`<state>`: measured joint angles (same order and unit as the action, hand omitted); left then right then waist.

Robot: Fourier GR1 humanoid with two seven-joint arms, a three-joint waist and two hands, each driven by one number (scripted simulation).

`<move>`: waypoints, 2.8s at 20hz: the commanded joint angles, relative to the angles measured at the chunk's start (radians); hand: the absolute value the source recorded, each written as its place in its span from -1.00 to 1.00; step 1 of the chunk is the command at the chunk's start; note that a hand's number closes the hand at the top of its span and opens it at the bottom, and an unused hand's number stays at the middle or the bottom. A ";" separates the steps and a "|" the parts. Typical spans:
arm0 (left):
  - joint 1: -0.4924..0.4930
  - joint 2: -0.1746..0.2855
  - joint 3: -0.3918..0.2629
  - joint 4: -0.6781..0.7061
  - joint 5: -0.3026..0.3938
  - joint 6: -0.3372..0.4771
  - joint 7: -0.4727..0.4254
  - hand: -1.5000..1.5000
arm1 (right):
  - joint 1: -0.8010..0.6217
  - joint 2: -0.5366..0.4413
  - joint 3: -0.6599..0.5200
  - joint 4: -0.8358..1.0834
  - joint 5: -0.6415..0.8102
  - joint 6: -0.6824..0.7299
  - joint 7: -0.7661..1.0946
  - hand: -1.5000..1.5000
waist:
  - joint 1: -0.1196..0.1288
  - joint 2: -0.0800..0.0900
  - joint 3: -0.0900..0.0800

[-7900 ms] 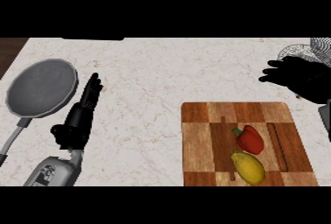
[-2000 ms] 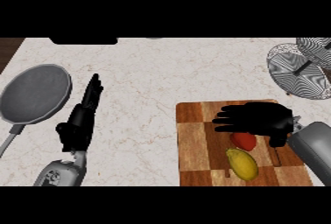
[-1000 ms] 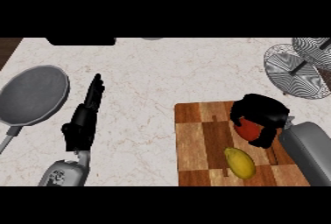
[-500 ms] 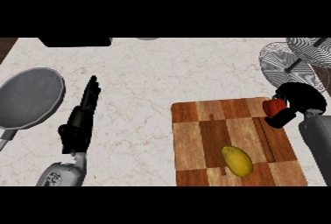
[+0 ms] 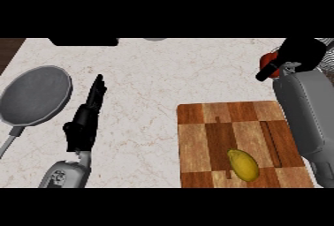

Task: Pick the bell pepper from the cutting board and place it in the tiered basket

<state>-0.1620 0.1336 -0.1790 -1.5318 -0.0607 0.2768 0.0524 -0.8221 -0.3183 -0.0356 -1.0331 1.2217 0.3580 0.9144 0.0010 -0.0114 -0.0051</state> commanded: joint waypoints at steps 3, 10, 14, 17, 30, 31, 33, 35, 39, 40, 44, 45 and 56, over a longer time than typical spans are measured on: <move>0.008 0.009 0.021 0.012 0.010 -0.013 -0.024 0.00 | -0.220 0.041 -0.021 -0.141 0.056 0.175 0.275 1.00 | -0.005 0.000 0.003; -0.003 -0.003 0.021 0.045 0.001 -0.023 -0.059 0.00 | -0.357 -0.030 -0.117 -0.172 0.069 0.283 0.250 1.00 | -0.006 0.006 0.004; 0.039 -0.002 0.040 0.033 0.018 -0.028 -0.100 0.00 | -0.399 0.001 -0.214 -0.160 0.055 0.170 0.253 1.00 | 0.005 0.009 0.004; 0.022 -0.031 -0.007 -0.005 -0.022 -0.005 -0.046 0.00 | -0.443 0.001 -0.264 -0.044 0.063 0.051 0.223 1.00 | 0.019 0.013 0.005; -0.026 -0.030 0.031 -0.017 -0.011 -0.034 0.016 0.00 | -0.406 -0.211 -0.290 0.262 0.133 -0.109 -0.003 1.00 | 0.015 0.016 0.005; -0.039 -0.044 0.018 -0.012 -0.025 -0.018 0.037 0.00 | -0.388 -0.244 -0.296 0.312 0.143 -0.146 -0.040 1.00 | 0.018 0.019 0.005; 0.000 -0.058 -0.003 -0.001 -0.049 -0.006 -0.018 0.00 | -0.447 -0.312 -0.297 0.379 0.154 -0.111 -0.069 1.00 | 0.023 0.020 0.005; -0.021 -0.015 0.038 0.002 -0.031 -0.040 -0.012 0.00 | -0.445 -0.294 -0.285 0.426 0.166 -0.152 -0.059 1.00 | 0.025 0.020 0.005; -0.007 -0.077 0.013 0.022 -0.048 -0.003 -0.033 0.00 | -0.362 -0.294 -0.325 0.433 0.120 -0.214 -0.094 1.00 | 0.013 0.017 0.005; -0.009 -0.065 -0.018 -0.034 -0.065 -0.013 0.018 0.00 | -0.395 -0.275 -0.389 0.431 0.098 -0.282 0.018 1.00 | 0.025 0.019 0.006; -0.008 -0.065 0.007 -0.036 -0.050 -0.012 0.023 0.00 | -0.383 -0.288 -0.464 0.439 0.010 -0.363 -0.043 -1.00 | 0.020 0.017 0.006; -0.018 -0.035 0.039 -0.026 -0.021 -0.047 0.013 0.00 | -0.344 -0.274 -0.480 0.436 -0.006 -0.432 -0.066 -1.00 | 0.018 0.018 0.006; 0.012 -0.053 0.018 -0.024 -0.067 -0.017 0.011 0.00 | -0.301 -0.353 -0.571 0.292 -0.077 -0.671 -0.038 -1.00 | 0.002 0.010 0.005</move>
<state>-0.1430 0.0782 -0.1553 -1.5372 -0.1110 0.2534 0.0317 -1.1463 -0.6492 -0.5848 -0.6997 1.1490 -0.2398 0.8257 0.0056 0.0008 0.0002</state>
